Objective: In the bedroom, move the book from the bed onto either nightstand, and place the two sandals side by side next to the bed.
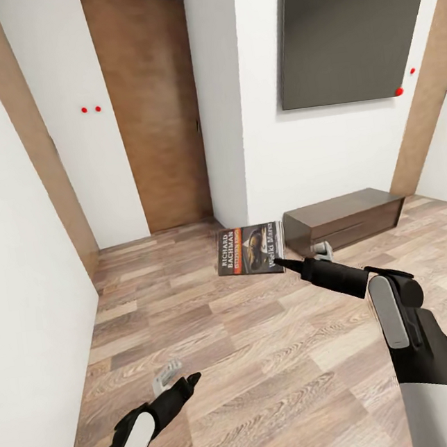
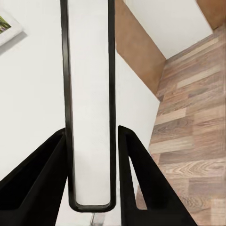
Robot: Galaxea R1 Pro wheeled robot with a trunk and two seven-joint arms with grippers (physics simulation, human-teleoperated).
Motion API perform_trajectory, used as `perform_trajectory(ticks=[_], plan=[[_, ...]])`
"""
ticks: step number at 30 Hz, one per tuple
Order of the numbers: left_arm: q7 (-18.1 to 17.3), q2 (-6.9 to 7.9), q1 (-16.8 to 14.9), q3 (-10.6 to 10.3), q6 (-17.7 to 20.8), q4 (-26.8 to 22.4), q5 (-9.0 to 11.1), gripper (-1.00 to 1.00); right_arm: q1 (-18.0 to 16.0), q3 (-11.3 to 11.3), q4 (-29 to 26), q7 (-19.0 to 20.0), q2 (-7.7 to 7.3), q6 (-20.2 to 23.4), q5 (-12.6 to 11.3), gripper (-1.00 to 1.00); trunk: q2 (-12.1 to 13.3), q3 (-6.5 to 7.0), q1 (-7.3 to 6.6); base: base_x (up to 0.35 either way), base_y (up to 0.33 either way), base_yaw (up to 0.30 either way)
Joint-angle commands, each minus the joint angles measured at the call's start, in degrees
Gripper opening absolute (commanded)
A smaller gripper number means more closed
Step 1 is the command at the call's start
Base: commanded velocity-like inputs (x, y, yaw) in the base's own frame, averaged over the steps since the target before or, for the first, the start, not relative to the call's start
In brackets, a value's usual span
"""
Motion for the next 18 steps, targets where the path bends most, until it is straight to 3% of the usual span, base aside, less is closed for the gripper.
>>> perform_trajectory(ticks=[1,10,18], plan=[[0.54,-0.05,-0.02,-0.18,-0.05,-0.09,0.59,1.00,-0.06,-0.59,-0.01,0.44,0.00,0.38,-0.15,-1.00,-0.02,-0.06,0.03,0.314,0.046,-0.262],[0.54,-1.11,-0.02,-0.21,-0.44,-0.01,0.47,1.00,-0.06,-2.97,-0.02,0.43,-0.75,0.38,-0.12,-1.00,-0.02,-0.06,0.03,0.316,0.019,-0.262],[0.54,-1.34,-0.02,-0.22,-0.49,0.28,0.44,1.00,-0.06,-7.20,0.03,0.44,-1.80,0.38,-0.22,-1.00,-0.02,-0.06,0.03,0.318,0.002,-0.262]])
